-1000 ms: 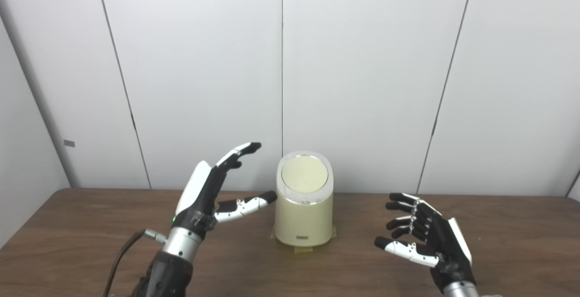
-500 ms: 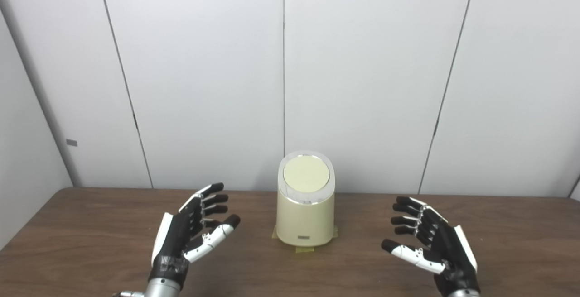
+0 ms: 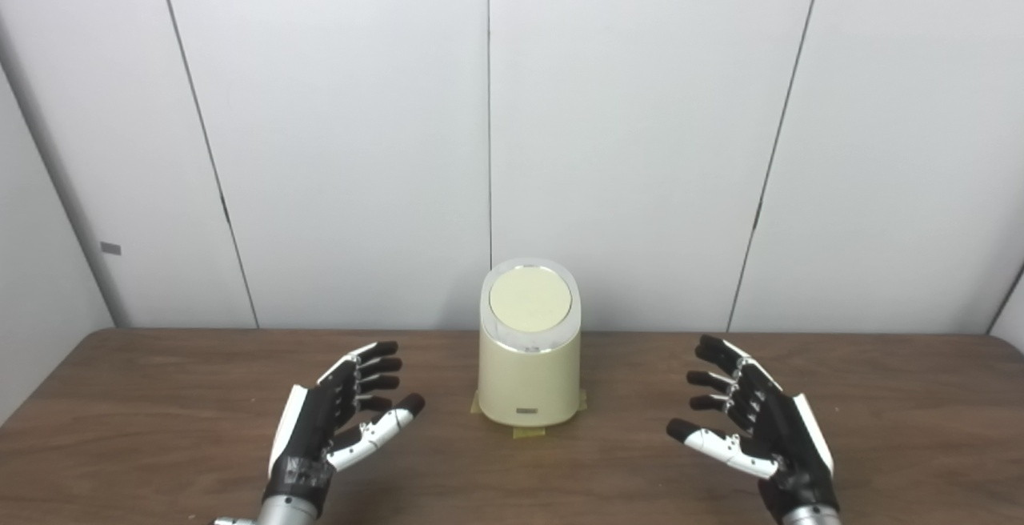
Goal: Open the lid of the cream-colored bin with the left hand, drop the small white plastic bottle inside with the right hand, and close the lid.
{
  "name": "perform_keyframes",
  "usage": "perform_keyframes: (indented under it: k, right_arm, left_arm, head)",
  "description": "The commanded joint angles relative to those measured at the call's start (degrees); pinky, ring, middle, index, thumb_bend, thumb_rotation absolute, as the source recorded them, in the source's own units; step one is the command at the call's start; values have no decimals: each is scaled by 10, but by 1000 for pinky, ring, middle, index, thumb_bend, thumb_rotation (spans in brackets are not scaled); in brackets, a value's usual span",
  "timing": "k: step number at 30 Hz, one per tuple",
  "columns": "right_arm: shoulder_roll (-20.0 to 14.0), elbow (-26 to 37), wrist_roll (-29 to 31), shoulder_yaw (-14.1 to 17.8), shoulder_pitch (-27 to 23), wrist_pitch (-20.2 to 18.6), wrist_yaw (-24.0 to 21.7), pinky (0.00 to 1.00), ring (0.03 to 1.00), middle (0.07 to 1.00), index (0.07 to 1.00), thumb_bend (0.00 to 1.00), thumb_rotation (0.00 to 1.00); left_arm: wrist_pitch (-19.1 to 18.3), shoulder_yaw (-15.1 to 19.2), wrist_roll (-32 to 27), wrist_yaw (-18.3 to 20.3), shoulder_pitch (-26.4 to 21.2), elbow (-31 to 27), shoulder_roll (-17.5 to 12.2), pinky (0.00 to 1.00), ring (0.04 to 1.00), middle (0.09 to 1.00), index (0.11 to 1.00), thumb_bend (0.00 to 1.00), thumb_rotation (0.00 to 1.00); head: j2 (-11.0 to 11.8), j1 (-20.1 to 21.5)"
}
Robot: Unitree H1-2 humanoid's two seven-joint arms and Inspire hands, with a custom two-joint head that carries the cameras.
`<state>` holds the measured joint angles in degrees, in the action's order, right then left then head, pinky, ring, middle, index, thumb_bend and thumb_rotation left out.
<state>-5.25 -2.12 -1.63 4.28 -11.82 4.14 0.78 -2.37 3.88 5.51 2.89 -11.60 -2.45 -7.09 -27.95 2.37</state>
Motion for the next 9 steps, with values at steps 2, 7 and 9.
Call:
perform_keyframes:
  k: [2,7,9]
  right_arm:
    - [-4,24,-3,-2,-13,20,1,591,735,826,803,819,249]
    - [-5,20,-3,-2,-13,19,3,585,723,820,801,824,255]
    - [-5,23,-3,-2,-13,17,3,585,720,818,801,822,259]
  left_arm:
    - [13,0,-6,-2,-21,-17,-7,626,731,764,804,677,244]
    - [9,-5,-3,-1,-21,-18,-10,579,723,766,801,686,270]
    - [7,-5,-7,1,-20,-20,-10,585,728,767,802,688,273]
  head:
    - [-1,2]
    - [-1,2]
    - [-3,0]
